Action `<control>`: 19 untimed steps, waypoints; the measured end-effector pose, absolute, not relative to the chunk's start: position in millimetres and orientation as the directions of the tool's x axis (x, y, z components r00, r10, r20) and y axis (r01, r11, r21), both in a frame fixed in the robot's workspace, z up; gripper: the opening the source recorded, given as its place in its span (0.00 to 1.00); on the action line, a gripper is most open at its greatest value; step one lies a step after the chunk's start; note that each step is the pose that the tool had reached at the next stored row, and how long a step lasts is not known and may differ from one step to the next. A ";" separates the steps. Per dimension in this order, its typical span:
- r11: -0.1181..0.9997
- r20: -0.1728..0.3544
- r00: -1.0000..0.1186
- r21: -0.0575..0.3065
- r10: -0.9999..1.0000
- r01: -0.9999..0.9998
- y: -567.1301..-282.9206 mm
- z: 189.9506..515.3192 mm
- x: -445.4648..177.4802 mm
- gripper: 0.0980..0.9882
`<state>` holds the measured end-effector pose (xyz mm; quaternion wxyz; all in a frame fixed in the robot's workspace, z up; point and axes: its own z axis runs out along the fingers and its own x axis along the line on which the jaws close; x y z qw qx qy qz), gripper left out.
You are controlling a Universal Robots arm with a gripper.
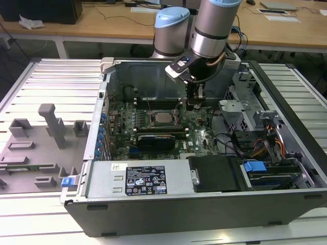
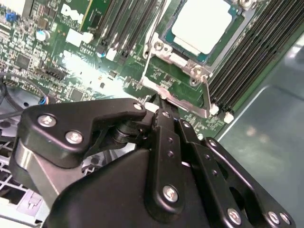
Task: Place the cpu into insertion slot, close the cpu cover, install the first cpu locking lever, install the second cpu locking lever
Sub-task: 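Close the cpu cover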
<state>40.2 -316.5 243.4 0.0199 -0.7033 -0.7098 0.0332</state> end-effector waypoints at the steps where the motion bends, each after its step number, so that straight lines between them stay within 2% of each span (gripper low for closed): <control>1: 0.008 -0.019 -0.010 -0.075 1.000 0.997 -316.5 243.4 37.8 0.01; 11: 0.009 -0.019 -0.010 -0.066 1.000 0.998 -316.5 243.5 7.6 0.01; 15: 0.011 -0.019 -0.012 -0.044 1.000 0.999 -316.5 243.4 2.0 0.01; 16: 0.012 -0.019 -0.013 -0.032 1.000 0.999 -316.5 243.5 0.3 0.01; 18: 0.013 -0.020 -0.013 0.014 1.000 1.000 -316.5 243.0 -4.5 0.01; 19: 0.014 -0.020 -0.013 0.050 1.000 0.999 -316.5 242.5 -7.4 0.01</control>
